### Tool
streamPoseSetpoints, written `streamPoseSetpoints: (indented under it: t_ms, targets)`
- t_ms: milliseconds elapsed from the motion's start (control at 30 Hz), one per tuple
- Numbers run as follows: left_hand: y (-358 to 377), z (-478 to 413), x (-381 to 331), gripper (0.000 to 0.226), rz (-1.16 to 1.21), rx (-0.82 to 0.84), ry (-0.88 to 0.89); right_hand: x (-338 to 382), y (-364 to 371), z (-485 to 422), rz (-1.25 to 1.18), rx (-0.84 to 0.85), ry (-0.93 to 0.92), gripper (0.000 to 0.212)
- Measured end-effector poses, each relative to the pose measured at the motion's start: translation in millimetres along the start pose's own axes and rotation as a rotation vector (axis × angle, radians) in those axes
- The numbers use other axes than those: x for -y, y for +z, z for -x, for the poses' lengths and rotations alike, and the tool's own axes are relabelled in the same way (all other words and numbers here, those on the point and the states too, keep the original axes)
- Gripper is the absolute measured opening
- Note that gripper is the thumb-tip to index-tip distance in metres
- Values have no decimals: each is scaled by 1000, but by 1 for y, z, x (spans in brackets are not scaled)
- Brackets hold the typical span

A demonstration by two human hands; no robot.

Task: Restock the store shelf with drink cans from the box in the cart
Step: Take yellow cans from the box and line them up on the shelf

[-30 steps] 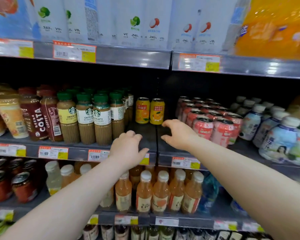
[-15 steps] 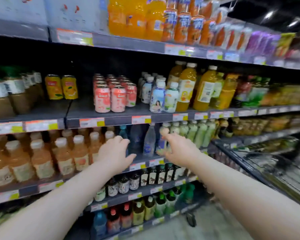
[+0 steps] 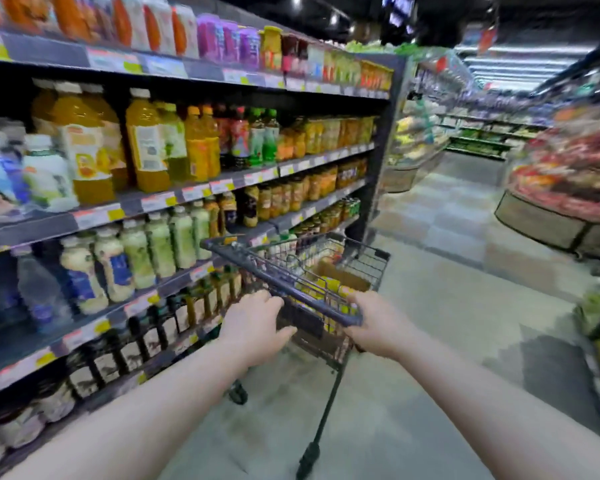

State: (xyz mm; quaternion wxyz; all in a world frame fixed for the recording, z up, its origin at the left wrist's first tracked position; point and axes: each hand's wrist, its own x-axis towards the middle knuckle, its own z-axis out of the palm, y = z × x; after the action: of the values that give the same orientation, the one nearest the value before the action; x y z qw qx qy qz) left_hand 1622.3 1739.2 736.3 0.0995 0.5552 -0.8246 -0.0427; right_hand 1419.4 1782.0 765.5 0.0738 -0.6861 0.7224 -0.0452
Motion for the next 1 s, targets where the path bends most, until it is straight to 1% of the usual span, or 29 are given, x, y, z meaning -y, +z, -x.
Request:
streamPoseSetpoints:
  t_ms: [100,267,400,500,600,700,800,933,1000]
  targets:
    - [21,-47,-39,53,22,40,92,-55,2,-7,-32,9,93,50]
    - [61,-148,-101,50,66,63,232,-140,-10,-43,43,28,269,55]
    - [86,-230,-151,55,76,125,312,-199,-26,-84,48,58,379,55]
    - [107,-279,-179,53,76,130,346,-235,-29,-112,42,56,431,55]
    - [135,-309,-197,53,54,216,348,-266,-21,-136,36,113,457,55]
    - [160,-340,-205,52,43,254,330,-300,-15,-169,18,142,465,56]
    - [178,-374,-208,50,62,270,269,-334,-10,-213,13,168,437,57]
    - [201,-422,-203,47,27,272,114,-378,-2,-282,51,199,300,58]
    - [211,-448,-203,46,47,261,12,-400,-3,-319,63,199,218,57]
